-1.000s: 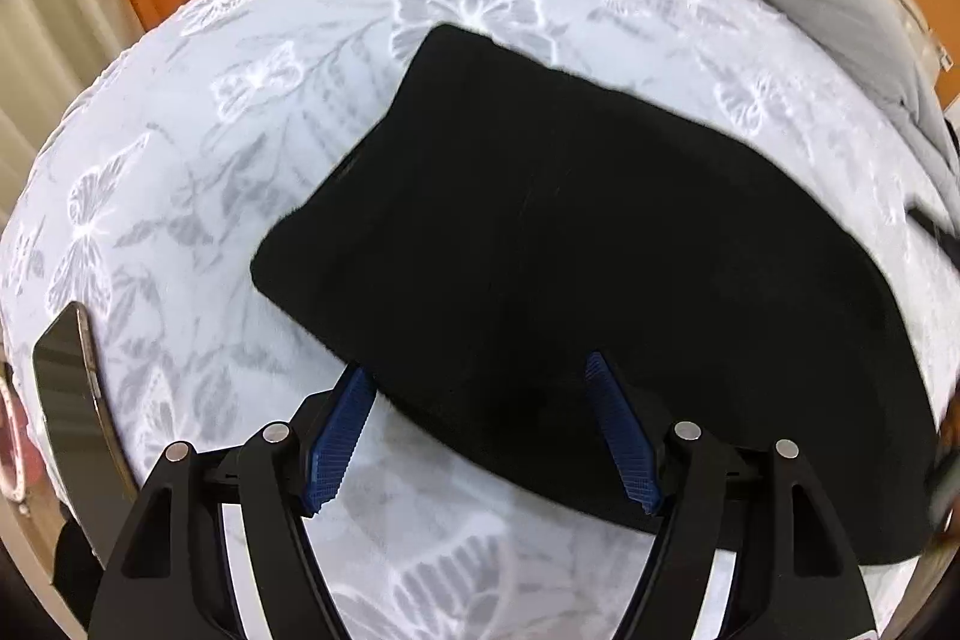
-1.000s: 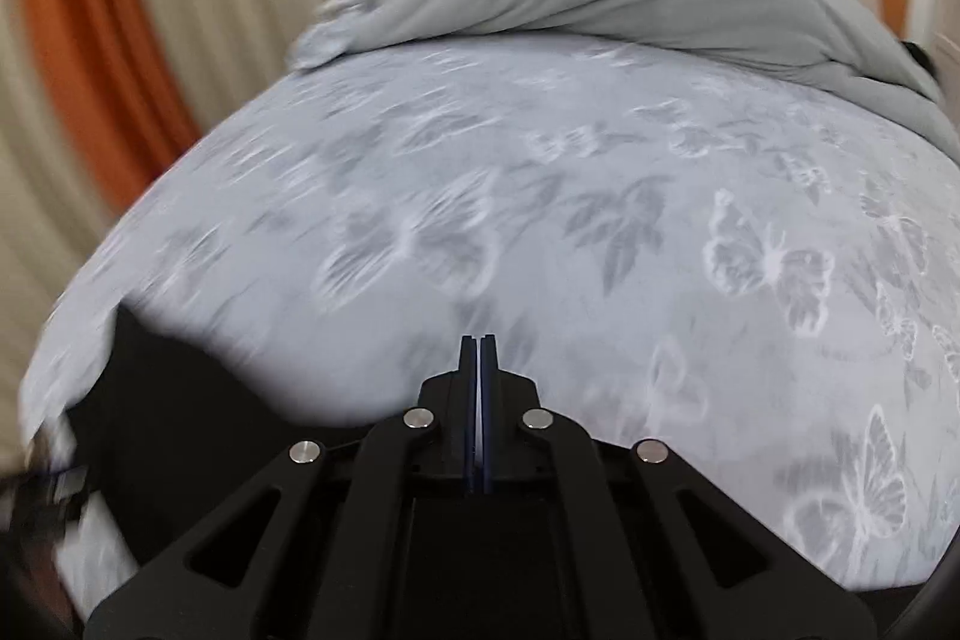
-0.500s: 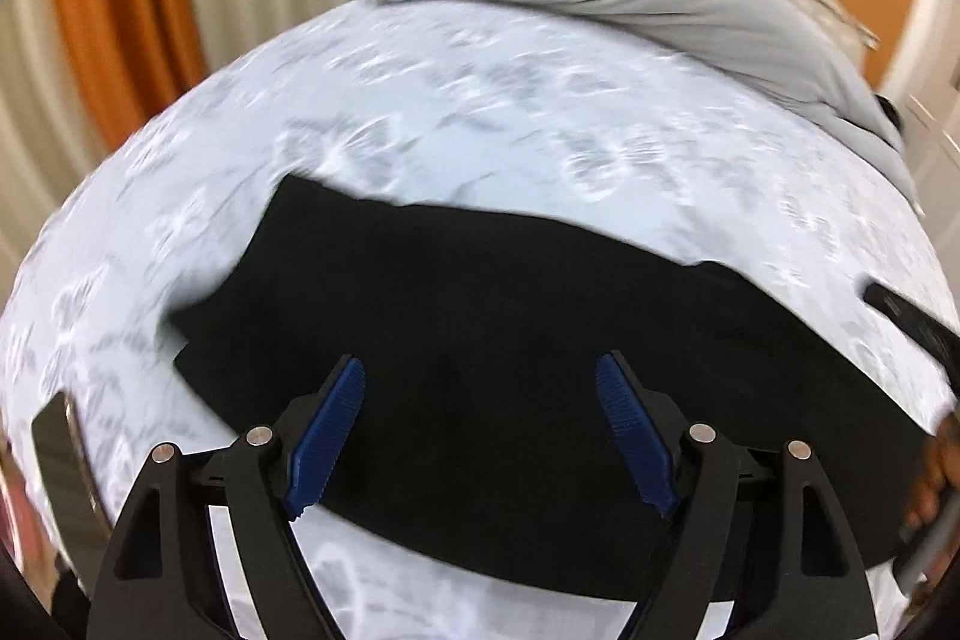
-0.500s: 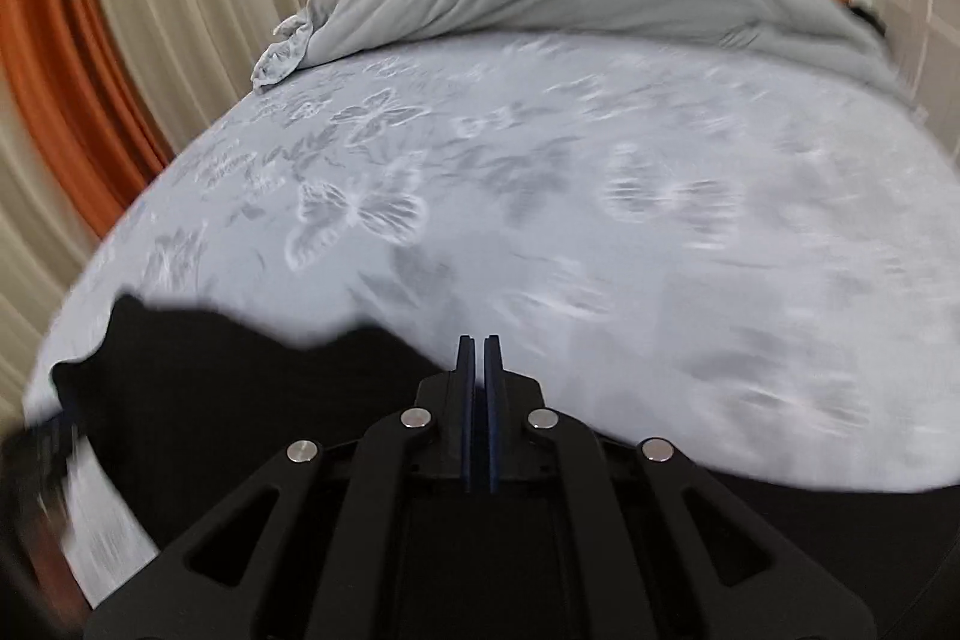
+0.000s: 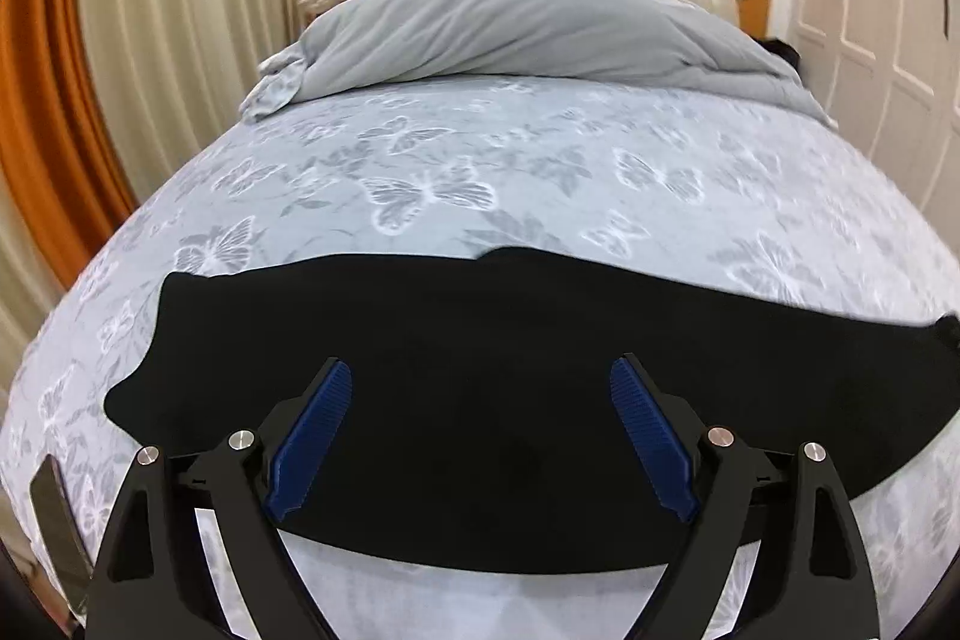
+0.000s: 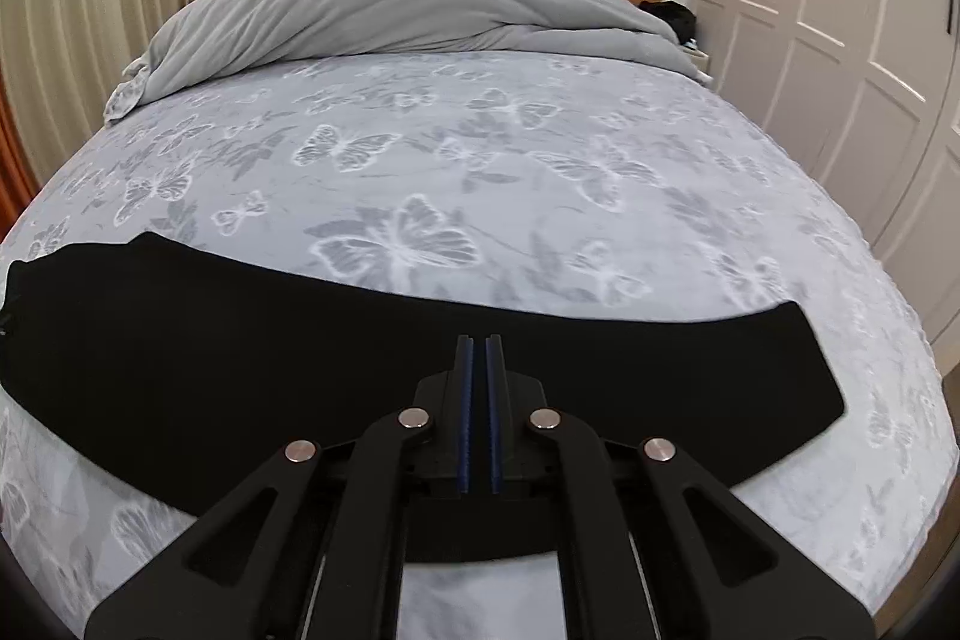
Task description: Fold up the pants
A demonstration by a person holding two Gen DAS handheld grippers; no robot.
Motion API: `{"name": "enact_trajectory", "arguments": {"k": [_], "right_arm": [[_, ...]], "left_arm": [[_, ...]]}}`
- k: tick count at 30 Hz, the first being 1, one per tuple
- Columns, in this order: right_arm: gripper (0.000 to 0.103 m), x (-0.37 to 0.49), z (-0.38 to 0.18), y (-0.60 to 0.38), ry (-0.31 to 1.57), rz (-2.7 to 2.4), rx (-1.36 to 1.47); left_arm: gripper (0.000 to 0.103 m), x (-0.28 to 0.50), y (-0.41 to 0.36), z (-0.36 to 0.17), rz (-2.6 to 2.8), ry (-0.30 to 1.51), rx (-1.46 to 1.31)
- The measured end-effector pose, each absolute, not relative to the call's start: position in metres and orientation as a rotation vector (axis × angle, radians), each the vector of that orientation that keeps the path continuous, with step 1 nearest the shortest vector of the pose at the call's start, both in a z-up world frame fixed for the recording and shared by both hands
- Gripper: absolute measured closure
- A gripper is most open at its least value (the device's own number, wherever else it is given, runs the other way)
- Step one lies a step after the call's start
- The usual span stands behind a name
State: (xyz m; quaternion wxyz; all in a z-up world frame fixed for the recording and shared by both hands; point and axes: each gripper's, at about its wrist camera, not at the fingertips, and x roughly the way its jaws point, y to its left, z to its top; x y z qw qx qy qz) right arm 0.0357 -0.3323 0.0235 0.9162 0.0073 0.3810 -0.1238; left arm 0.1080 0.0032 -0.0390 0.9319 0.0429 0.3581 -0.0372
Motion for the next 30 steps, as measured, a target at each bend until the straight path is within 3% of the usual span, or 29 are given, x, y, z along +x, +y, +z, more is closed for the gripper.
{"name": "enact_trajectory", "arguments": {"k": [10,27,28,29,30], "right_arm": [[0.099,0.004,0.012,-0.382,0.820,-0.345,-0.004],[0.099,0.006,0.006,-0.386,0.838,-0.369,-0.032],[0.097,0.006,0.006,-0.390,0.846,-0.352,-0.014],[0.084,0.006,0.006,-0.400,0.854,-0.339,0.025],[0.063,0.004,0.008,-0.412,0.856,-0.343,0.065]], "left_arm": [[0.017,0.113,-0.022,-0.076,-0.122,0.829,0.115],[0.017,0.115,-0.014,-0.075,-0.097,0.820,0.104],[0.017,0.117,-0.008,-0.075,-0.105,0.831,0.081],[0.017,0.119,-0.002,-0.073,-0.113,0.843,0.057],[0.017,0.123,0.010,-0.071,-0.123,0.864,0.010]]}}
